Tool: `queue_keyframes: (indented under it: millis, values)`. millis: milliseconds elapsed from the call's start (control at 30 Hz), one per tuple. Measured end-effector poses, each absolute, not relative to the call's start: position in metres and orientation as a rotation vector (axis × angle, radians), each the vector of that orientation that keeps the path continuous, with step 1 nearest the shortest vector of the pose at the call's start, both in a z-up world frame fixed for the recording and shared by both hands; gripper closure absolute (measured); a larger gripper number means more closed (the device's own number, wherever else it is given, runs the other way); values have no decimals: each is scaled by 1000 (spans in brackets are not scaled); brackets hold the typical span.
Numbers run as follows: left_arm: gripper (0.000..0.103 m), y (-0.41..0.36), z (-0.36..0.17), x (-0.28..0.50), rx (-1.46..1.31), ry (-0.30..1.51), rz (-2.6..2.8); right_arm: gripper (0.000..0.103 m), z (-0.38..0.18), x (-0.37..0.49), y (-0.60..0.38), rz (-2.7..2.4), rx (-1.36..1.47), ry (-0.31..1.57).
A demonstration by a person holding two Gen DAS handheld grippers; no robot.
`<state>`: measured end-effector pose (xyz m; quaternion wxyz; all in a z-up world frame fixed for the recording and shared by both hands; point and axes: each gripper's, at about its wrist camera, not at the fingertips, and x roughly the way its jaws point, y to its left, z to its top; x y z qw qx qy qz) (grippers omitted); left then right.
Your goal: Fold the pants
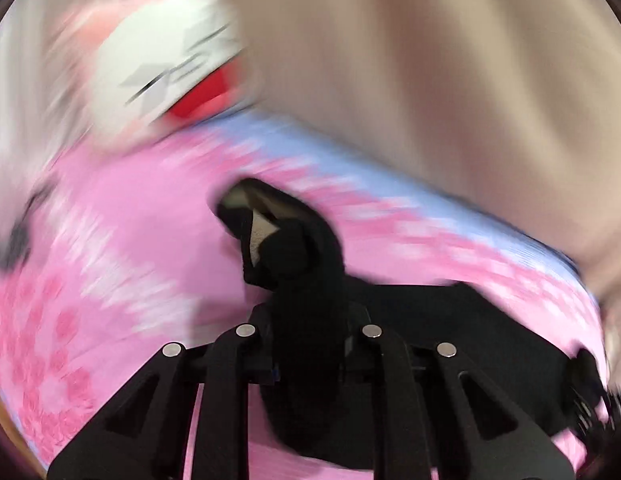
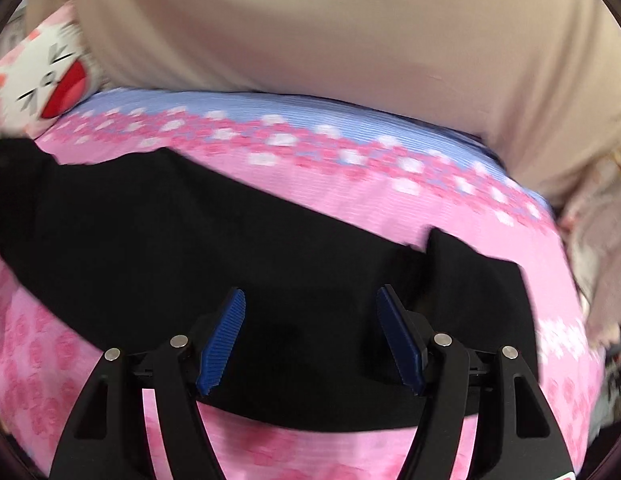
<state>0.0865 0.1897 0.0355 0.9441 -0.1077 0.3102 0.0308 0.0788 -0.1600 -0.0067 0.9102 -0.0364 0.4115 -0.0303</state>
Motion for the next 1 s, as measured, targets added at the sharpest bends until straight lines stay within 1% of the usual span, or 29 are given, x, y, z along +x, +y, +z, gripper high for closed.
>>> queue_keyframes:
  millis: [67, 100, 133, 167, 233, 300, 333, 400, 467, 533, 600, 700, 800, 867, 900, 933, 967, 1000]
  values:
    - [85, 118, 50, 84, -129, 631, -116, 37, -7, 74, -186, -157, -58, 844]
    - [83, 90, 49, 86, -107, 654, -186, 37, -7, 73, -197, -196, -48, 847]
    - [80, 61, 42, 90, -96, 692, -254, 37, -8, 71, -211, -237, -36, 854]
    - [78, 34, 31, 95, -89, 736, -312, 37, -7, 69, -220, -264, -25, 857]
    - [69, -23, -6, 106, -34, 875, -407, 37, -8, 62, -243, -291, 13, 865]
    - [69, -51, -30, 102, -72, 961, -452, 37, -10, 55, -257, -306, 27, 869]
    - [68, -57, -32, 96, -79, 956, -467, 37, -11, 53, -262, -304, 27, 872]
    - [68, -60, -20, 83, -30, 886, -436, 37, -12, 51, -269, -277, 46, 879]
    - [60, -51, 0, 70, -6, 805, -406, 36, -12, 54, -268, -229, 61, 879]
    - [40, -20, 26, 60, -10, 712, -328, 36, -11, 61, -262, -176, 70, 875]
    - [35, 12, 41, 63, -2, 667, -216, 36, -12, 74, -242, -92, 76, 872]
    - [35, 60, 40, 77, 19, 679, -28, 36, -16, 99, -199, 59, 75, 891]
    - [35, 103, 30, 81, -48, 722, 28, 36, -21, 122, -162, 149, 76, 921]
    - [35, 118, 22, 81, -74, 735, 44, 36, -26, 133, -151, 146, 81, 942]
    - [35, 124, 18, 81, -77, 745, 50, 39, -30, 138, -146, 150, 88, 952]
    - [35, 125, 15, 82, -76, 751, 50, 49, -33, 140, -143, 165, 98, 949]
    - [35, 129, 11, 82, -75, 757, 43, 79, -34, 139, -142, 188, 108, 951]
    - [35, 127, 8, 82, -73, 760, 41, 96, -32, 135, -142, 218, 121, 957]
